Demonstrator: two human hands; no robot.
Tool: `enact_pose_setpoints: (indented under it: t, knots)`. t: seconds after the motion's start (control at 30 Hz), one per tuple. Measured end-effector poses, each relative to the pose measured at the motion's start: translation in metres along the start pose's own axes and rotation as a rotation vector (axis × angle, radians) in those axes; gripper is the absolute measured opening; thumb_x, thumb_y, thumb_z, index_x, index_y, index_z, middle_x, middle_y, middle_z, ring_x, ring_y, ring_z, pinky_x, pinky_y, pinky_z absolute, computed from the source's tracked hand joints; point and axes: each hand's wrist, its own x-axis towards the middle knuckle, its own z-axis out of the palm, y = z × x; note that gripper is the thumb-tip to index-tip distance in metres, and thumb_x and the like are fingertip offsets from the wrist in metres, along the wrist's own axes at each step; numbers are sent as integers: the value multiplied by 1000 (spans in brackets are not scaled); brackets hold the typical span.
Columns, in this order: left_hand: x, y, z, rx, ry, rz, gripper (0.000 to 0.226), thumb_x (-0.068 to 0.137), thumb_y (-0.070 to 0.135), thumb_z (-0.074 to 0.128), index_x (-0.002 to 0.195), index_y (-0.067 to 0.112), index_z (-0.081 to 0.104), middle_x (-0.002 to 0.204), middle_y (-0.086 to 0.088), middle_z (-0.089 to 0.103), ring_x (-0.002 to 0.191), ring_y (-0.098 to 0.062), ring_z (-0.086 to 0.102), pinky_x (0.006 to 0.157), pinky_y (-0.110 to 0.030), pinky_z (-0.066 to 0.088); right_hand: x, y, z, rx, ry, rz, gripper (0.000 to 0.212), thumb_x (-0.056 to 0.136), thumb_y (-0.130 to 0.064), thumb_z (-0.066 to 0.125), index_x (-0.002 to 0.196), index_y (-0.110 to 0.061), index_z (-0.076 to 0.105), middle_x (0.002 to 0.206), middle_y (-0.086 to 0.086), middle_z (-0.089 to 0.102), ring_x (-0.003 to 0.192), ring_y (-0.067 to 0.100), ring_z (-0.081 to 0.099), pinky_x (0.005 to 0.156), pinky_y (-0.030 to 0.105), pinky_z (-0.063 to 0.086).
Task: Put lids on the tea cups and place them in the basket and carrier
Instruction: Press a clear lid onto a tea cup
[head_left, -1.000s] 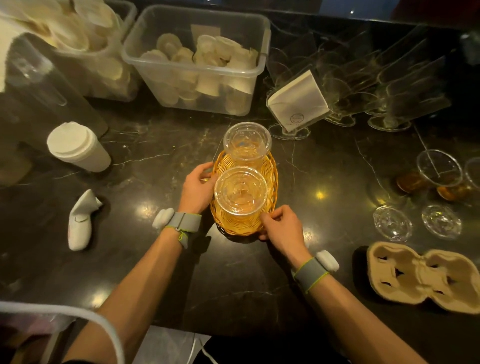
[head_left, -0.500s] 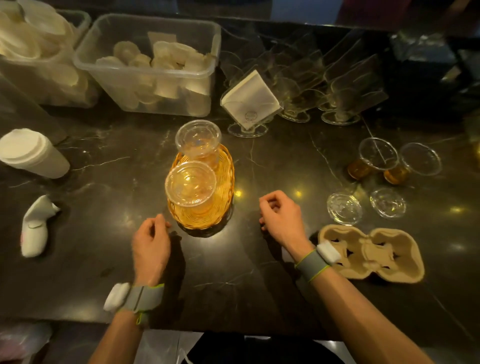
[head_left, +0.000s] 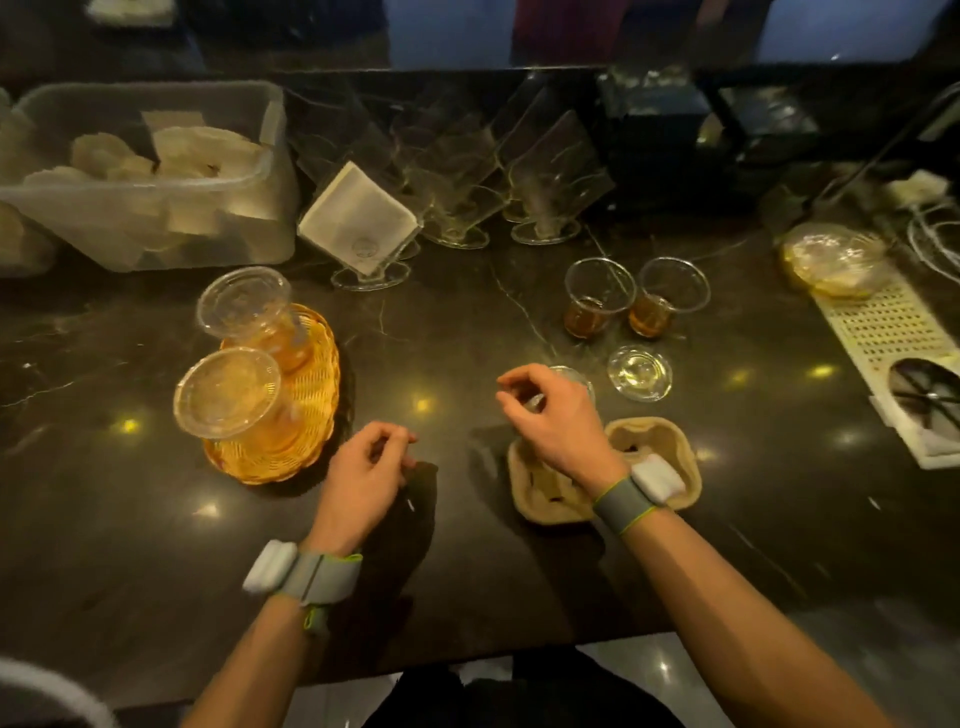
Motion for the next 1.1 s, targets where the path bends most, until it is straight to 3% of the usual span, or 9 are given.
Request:
enact_pose_setpoints:
  t: [0.1,0.2,0.3,0.43,0.53,0.6,0.73,0.87,1.1]
  knots:
    - [14,20,33,-13,-35,20,14,99,18,56,91,16,68,68,0,65,56,-10,57,54,-18,46,-2,15,-29,-37,10,11,20,87,-18,71,107,-11,70,95,3,70,88,14,62,78,13,42]
    - [25,38,64,-5,-73,41,7,96,15,59,96,15,66,77,-6,67,66,-17,58,66,-29,50,-4,33,-52,-72,22,27,25,87,-20,72,110,-12,69,100,3,69,92,16,62,83,19,44]
    - [38,53,92,60,-107,88,10,92,18,64,101,18,64,83,0,66,70,-10,58,73,-29,49,-6,50,-72,-90,15,48,29,89,-25,70,115,-14,67,105,0,68,97,13,61,87,21,46]
    - [56,72,127,163,-148,58,38,86,31,70,119,26,51,100,0,64,80,-11,61,80,-31,49,-7,68,-90,-102,17,74,30,89,-28,69,116,-16,66,108,-1,67,100,14,61,91,28,48]
    - [69,80,153,415,-160,59,67,79,39,75,135,20,44,126,-11,49,116,-29,50,100,-40,42,-7,77,-98,-97,27,77,31,89,-26,69,117,-15,66,109,0,68,101,14,61,92,28,48]
    - [73,85,167,524,-187,47,82,74,49,76,141,23,37,134,-12,40,128,-33,38,104,-42,37,-6,82,-101,-91,32,78,31,88,-26,69,117,-15,66,110,0,68,102,14,61,93,29,48]
    - [78,88,188,785,-249,60,100,65,61,76,146,30,28,140,-8,34,131,-32,34,100,-49,39,0,89,-103,-74,26,99,31,88,-27,69,117,-16,66,111,0,68,103,13,61,95,30,48]
    - [81,87,195,954,-295,98,101,63,68,73,146,30,29,138,-7,36,128,-30,35,100,-47,40,5,91,-101,-70,17,99,29,89,-28,67,116,-17,66,110,-1,67,102,12,60,94,29,48]
    - [83,82,194,833,-257,173,91,65,59,69,144,29,33,132,-7,42,123,-30,38,98,-43,42,12,91,-95,-50,14,125,28,90,-30,66,116,-20,65,109,-4,65,101,10,59,91,27,48]
